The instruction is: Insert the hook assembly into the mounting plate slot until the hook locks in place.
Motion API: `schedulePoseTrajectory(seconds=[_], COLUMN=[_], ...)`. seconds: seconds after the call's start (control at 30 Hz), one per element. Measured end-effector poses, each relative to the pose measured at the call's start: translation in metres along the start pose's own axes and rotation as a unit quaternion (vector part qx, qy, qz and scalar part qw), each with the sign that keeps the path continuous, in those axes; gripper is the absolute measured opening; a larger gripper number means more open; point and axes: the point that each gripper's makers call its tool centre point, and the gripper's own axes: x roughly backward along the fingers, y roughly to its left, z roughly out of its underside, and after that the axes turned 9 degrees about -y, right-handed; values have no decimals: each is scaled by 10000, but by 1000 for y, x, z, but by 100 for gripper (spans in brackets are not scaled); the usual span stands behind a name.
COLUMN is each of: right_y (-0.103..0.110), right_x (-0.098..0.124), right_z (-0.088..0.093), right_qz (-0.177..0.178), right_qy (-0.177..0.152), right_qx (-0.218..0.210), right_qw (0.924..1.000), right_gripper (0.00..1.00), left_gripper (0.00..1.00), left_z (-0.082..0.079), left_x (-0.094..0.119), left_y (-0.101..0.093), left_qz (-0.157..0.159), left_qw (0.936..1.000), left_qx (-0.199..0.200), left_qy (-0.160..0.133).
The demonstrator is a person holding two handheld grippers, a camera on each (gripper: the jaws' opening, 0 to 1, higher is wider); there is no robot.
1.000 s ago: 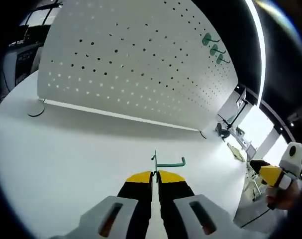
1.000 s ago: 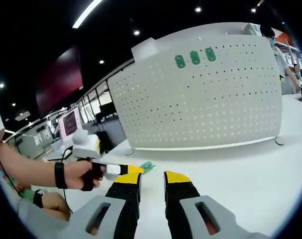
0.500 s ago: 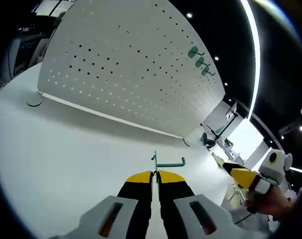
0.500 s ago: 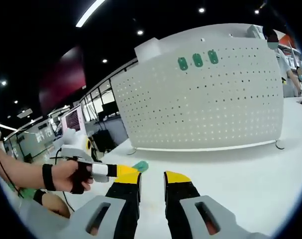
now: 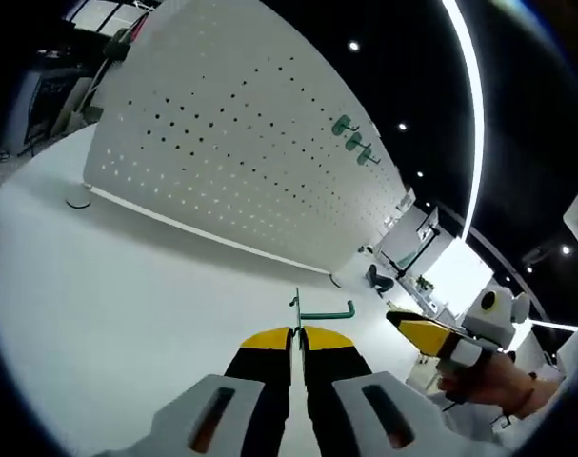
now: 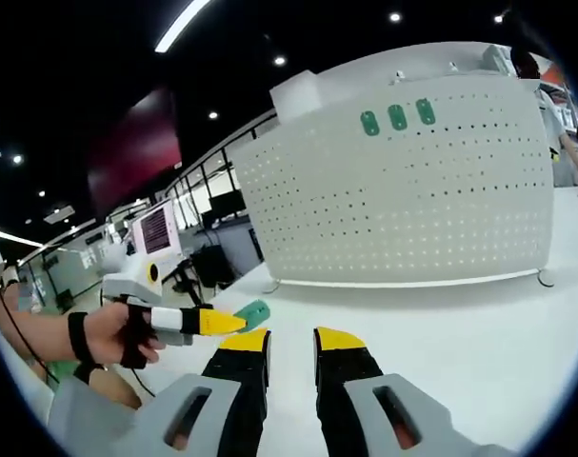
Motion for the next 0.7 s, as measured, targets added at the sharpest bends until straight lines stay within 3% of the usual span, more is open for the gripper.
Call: schedulePoseTrajectory(seconds=[0.23,0.5,0.7], right_y=[10,19,34], right_x=[-3,-3,-4], right_z=[-2,-14,-14], right_qz=[-96,-110,-359], right_qy=[2,-207,-263], right_qx=[14,-127,-209], right_qw=[10000,9996,9988], right_gripper=[17,18,18], left_gripper=[4,4,4], left_z=[-3,-5,-9], left_x=[17,37,49], left_y=[-8,-30,-40], left_qz=[92,507,677], left_qw=[9998,9976,9952], left_qx=[130,350,548], left_qy=[-143,-309,-452])
